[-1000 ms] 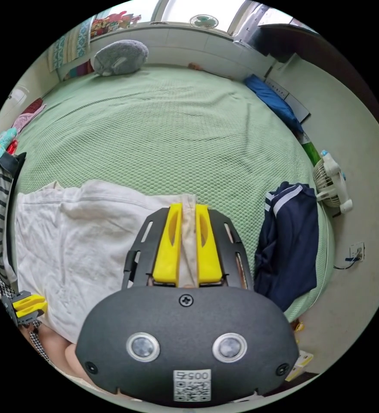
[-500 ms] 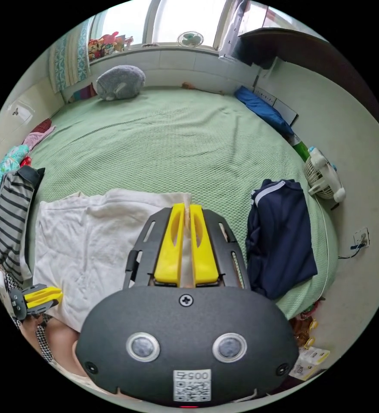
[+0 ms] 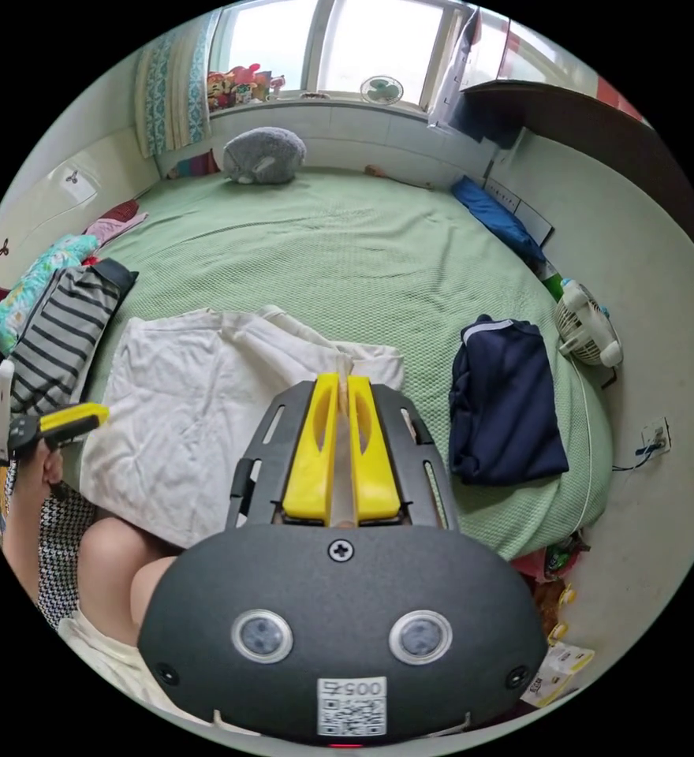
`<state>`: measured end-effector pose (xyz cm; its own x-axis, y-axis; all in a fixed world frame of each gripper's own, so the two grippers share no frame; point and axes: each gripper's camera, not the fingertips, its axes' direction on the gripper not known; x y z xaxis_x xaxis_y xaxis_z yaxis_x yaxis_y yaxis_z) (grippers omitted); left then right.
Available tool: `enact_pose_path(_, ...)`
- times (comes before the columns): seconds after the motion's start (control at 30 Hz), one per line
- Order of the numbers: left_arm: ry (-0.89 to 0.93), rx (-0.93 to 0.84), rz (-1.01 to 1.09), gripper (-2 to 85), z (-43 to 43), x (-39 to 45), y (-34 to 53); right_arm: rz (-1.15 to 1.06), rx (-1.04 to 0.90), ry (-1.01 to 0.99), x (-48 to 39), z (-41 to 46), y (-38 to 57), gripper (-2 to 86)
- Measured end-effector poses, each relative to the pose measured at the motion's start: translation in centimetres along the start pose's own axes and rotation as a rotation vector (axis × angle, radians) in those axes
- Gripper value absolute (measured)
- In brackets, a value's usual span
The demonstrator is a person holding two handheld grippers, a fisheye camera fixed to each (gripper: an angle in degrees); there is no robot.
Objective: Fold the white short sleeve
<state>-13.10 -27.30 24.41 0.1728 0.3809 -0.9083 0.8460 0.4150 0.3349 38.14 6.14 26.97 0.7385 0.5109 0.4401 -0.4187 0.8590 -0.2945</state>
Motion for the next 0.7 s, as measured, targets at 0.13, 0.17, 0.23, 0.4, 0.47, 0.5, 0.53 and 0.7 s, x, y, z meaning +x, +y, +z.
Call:
enact_pose_path(0.13, -0.064, 0.071, -0.054, 8.9, -1.5, -3.3, -2.1, 0.008, -0.019, -0.007, 0.0, -0.4, 0.6, -1.3)
enact_pose_path(0.17, -0.078, 0.091, -0.075, 9.2, -2.0, -4.2, -2.7, 0.002, -0.023, -0.008, -0.1, -0.5, 0.7, -1.3)
enact_pose_path(0.23, -0.097, 0.144, -0.094, 9.4, -3.0, -5.2, -3.6, -0.005, -0.028, -0.003, -0.2, -0.5, 0.7, -1.3)
enact_pose_path(0.4, -0.077, 0.209, -0.098, 10.4, -4.3, -7.1, -6.0, -0.042, -0.018, 0.022, -0.5, -0.4, 0.3, -1.3)
enact_pose_path(0.47, -0.108, 0.133, -0.11, 10.4, -3.7, -8.0, -7.5, -0.044, -0.031, 0.018, -0.4, -0.2, -0.2, -1.3)
enact_pose_path(0.5, -0.124, 0.12, -0.127, 10.4, -3.6, -8.4, -7.8, -0.046, -0.033, 0.017, -0.4, -0.1, -0.3, -1.3)
enact_pose_path(0.53, -0.141, 0.114, -0.157, 10.3, -3.7, -9.1, -8.2, -0.049, -0.037, 0.019, -0.3, -0.1, -0.5, -1.3)
enact_pose_path(0.7, -0.105, 0.145, -0.245, 8.2, -4.7, -11.5, -9.5, -0.071, -0.051, 0.019, -0.4, -0.1, -1.1, -1.3)
